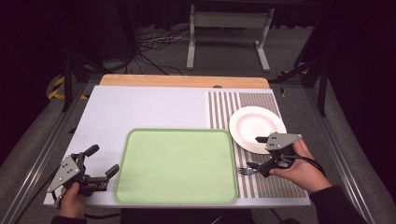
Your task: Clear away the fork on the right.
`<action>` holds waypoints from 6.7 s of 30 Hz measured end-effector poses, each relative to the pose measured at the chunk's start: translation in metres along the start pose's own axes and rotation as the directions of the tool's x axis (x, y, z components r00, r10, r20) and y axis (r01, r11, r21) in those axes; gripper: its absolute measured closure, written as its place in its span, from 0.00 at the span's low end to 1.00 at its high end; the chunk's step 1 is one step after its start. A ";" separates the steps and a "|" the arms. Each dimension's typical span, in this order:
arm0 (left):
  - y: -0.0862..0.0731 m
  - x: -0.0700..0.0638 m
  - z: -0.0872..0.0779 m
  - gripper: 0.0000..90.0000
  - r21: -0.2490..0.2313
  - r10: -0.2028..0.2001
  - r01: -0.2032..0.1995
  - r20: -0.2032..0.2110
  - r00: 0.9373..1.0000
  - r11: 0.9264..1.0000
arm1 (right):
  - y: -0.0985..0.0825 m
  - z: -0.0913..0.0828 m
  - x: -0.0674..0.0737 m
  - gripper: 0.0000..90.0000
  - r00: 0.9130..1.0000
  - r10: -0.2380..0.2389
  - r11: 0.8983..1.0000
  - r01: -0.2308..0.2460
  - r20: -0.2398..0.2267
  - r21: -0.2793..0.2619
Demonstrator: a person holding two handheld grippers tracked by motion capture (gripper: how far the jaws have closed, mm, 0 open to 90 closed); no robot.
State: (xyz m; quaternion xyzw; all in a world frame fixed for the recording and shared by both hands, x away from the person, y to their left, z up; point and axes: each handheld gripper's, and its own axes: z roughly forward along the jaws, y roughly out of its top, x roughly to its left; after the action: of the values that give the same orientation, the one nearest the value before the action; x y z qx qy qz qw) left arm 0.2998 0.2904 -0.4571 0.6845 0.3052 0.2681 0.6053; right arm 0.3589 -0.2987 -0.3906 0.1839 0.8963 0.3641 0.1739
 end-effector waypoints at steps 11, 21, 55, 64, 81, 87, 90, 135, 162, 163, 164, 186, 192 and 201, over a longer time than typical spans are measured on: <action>0.000 0.000 0.000 0.00 0.000 0.000 0.000 0.003 1.000 1.000 | 0.007 0.001 -0.003 0.14 0.995 -0.068 0.977 0.082 -0.075 0.197; 0.000 0.000 0.000 0.00 -0.001 0.001 -0.001 0.001 1.000 1.000 | 0.007 0.005 -0.005 0.19 0.986 -0.088 0.946 0.128 -0.145 0.297; 0.000 0.000 0.000 0.00 0.000 0.002 -0.002 0.003 1.000 1.000 | -0.004 0.021 0.000 0.22 0.945 -0.089 0.818 0.250 -0.316 0.519; 0.000 0.000 0.000 0.00 -0.001 0.000 0.000 0.001 1.000 1.000 | -0.009 0.024 -0.009 0.40 0.942 -0.075 0.789 0.257 -0.328 0.559; 0.000 -0.001 0.002 0.00 0.005 0.003 -0.003 0.006 1.000 1.000 | -0.008 0.030 -0.018 0.85 0.893 -0.177 0.669 0.417 -0.414 0.615; 0.000 -0.001 0.001 0.00 -0.001 -0.001 0.001 -0.001 1.000 1.000 | -0.005 0.032 -0.015 0.86 0.887 -0.191 0.638 0.438 -0.421 0.633; 0.000 -0.001 0.001 0.00 -0.001 0.000 0.000 0.000 1.000 1.000 | -0.005 0.033 -0.014 0.86 0.888 -0.189 0.634 0.436 -0.419 0.639; 0.000 0.000 0.000 0.00 0.001 0.001 -0.001 0.003 1.000 1.000 | 0.074 0.015 -0.001 0.87 0.937 -0.213 0.741 0.339 -0.275 0.580; 0.001 0.000 0.000 0.00 0.000 0.001 -0.001 0.004 1.000 1.000 | 0.119 0.039 0.032 0.87 0.929 0.369 0.772 -0.312 0.010 0.553; 0.001 0.000 0.000 0.00 0.000 0.001 -0.001 0.004 1.000 1.000 | 0.120 0.040 0.032 0.87 0.926 0.376 0.770 -0.319 0.011 0.552; 0.000 0.000 0.000 0.00 0.000 0.001 -0.001 0.003 1.000 1.000 | 0.120 0.040 0.032 0.87 0.926 0.376 0.770 -0.319 0.011 0.552; 0.000 0.001 0.000 0.00 -0.004 -0.002 0.002 0.001 1.000 1.000 | 0.130 0.065 0.045 0.87 0.854 0.503 0.700 -0.491 0.131 0.519; 0.000 0.001 0.000 0.00 -0.004 -0.002 0.002 0.002 1.000 1.000 | 0.133 0.074 0.049 0.87 0.859 0.491 0.696 -0.487 0.145 0.527; 0.000 0.001 0.000 0.00 0.000 -0.002 0.002 0.002 1.000 1.000 | 0.127 0.093 0.056 0.87 0.851 0.498 0.668 -0.498 0.165 0.553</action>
State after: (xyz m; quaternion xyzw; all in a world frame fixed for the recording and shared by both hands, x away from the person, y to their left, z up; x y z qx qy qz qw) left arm 0.3000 0.2909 -0.4570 0.6844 0.3055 0.2668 0.6059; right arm 0.3772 -0.1341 -0.3724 0.4648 0.8787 0.1089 0.0039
